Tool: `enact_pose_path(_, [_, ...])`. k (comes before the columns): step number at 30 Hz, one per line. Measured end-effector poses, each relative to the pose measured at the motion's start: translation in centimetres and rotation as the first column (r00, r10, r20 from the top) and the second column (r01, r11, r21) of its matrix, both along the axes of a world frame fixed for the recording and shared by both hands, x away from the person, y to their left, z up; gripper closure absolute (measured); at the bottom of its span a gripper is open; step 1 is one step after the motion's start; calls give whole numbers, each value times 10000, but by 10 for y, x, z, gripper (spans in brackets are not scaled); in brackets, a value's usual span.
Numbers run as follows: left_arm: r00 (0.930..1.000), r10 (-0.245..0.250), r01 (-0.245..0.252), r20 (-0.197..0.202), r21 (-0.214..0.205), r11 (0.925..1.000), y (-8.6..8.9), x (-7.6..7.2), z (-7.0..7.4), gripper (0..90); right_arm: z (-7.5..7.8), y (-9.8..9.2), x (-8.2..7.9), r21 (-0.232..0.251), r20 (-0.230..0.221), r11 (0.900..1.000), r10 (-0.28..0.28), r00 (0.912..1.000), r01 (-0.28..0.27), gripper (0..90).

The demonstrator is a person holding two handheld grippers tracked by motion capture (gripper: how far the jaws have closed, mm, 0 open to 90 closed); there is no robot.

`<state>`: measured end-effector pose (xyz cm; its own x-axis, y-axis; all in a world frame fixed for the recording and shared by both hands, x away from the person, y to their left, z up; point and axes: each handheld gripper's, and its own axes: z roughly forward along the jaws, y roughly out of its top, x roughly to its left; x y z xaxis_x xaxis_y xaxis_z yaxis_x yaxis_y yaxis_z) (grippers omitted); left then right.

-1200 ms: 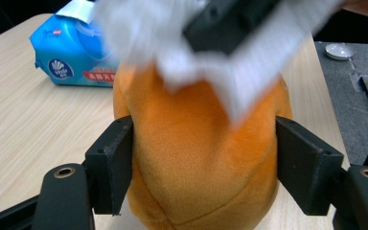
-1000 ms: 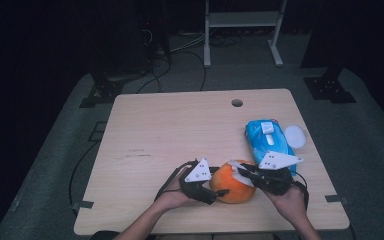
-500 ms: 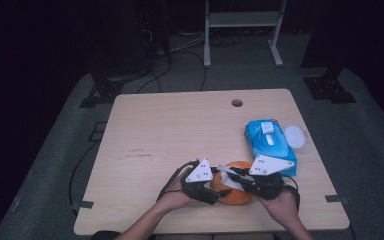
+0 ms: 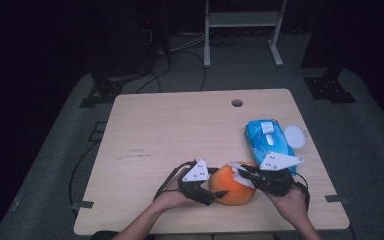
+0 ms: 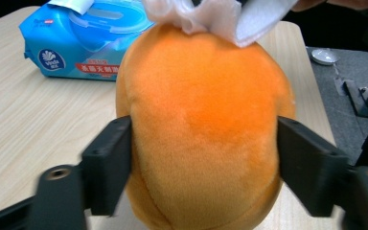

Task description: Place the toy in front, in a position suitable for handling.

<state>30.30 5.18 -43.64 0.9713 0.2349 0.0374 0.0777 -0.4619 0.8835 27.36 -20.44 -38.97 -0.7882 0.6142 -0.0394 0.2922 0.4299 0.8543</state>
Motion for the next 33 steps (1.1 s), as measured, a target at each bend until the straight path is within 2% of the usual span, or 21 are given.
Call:
enact_pose_path(3, [9994,46,-59,-347,-373,9993,-1,2,2,121,0,7,-2,-141,194,9998,122,9997,-120,788])
enact_pose_path(5, [9994,59,-73,-350,-407,9991,-2,3,3,109,0,13,-3,-164,300,9994,294,9991,-289,785])
enact_pose_path(7, [9997,39,-47,-244,-325,9995,-1,2,2,133,0,20,-5,-293,409,9990,362,9985,-350,781])
enact_pose_path(8, [9998,82,-88,-206,-292,9995,0,3,1,178,-1,21,-6,-339,485,9986,414,9980,-397,781])
enact_pose_path(10, [9997,75,-80,-241,-199,9998,3,4,0,239,-1,22,-6,-383,487,9983,455,9978,-437,782])
enact_pose_path(13, [9995,155,-157,-293,-75,9998,5,7,-2,275,0,18,-4,-296,387,9988,397,9985,-386,783])
enact_pose_path(17, [9975,299,-309,-635,-149,9994,12,12,-6,287,-3,9,-1,-244,210,9995,200,9996,-195,783])
enact_pose_path(20, [9964,319,-334,-791,-178,9993,15,14,-8,288,-7,-2,6,-18,-182,10000,-29,9998,29,783])
enact_pose_path(25, [9963,264,-280,-823,-176,9995,17,16,-9,287,-12,-16,11,132,-536,9995,-278,9982,285,783])
enact_pose_path(27, [9959,299,-314,-853,-172,9994,18,16,-9,284,-12,-14,10,110,-486,9996,-252,9985,258,783])
enact_pose_path(33, [9948,270,-279,-978,-82,9996,23,19,-11,279,-6,2,1,135,-262,9993,360,9990,-356,782])
